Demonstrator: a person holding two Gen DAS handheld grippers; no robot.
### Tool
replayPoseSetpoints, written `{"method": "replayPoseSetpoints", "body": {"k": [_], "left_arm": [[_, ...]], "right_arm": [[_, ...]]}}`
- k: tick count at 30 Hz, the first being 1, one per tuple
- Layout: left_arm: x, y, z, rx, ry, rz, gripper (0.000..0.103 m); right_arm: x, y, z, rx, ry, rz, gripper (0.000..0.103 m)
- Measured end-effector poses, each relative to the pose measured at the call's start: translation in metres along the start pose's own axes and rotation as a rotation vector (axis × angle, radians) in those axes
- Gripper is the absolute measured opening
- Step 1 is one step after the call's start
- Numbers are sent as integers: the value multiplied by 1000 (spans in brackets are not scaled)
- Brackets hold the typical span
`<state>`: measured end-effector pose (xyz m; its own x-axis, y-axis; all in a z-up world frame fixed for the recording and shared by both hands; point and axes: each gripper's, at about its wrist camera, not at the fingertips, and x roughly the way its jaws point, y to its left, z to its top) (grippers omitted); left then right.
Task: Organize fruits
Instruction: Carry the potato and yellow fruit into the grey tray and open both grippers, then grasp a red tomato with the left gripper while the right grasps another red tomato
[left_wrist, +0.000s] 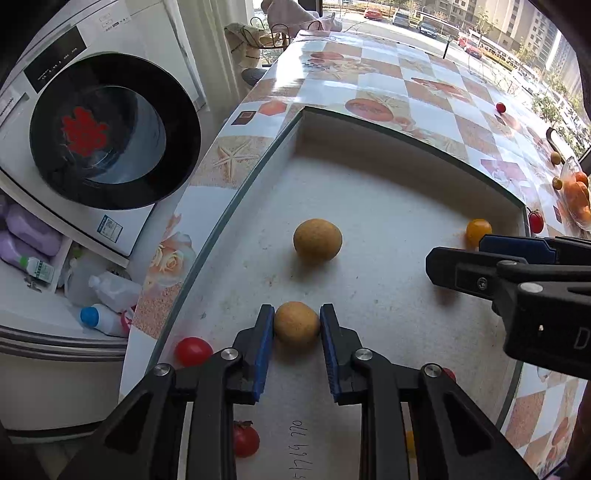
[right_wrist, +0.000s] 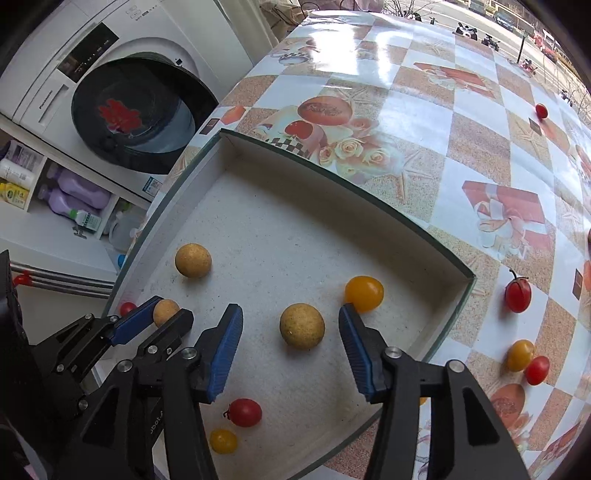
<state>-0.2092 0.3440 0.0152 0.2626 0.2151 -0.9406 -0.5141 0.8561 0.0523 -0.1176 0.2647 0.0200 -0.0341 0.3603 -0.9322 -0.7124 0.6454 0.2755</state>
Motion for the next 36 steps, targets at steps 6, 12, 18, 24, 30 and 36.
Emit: {"method": "replayPoseSetpoints", "body": {"k": [6,12,18,24,30,36], "left_arm": [[-10,-5,0,17,-60,17,86],[-18,-16,5,62,-56,2,86],[-35,-43,15,118,-88,-26,86],[-52,-90,36,211,-131,-82,86],[-56,-146,56,325,-162,-143,86],[-36,-193,70,418,-146,-154,86]], "right_arm": [[-29,-15,-8,52,-52,20,71],[-55,-47,-25,122,-91,-9,73],[-75,-92,-54,180,-98,-98,73],[-80,-140,-79,267,-83,-172,73],[-83,-164,-91,289,-88,-196,73],[-85,-172,-96,258,-104,-195,71]]}}
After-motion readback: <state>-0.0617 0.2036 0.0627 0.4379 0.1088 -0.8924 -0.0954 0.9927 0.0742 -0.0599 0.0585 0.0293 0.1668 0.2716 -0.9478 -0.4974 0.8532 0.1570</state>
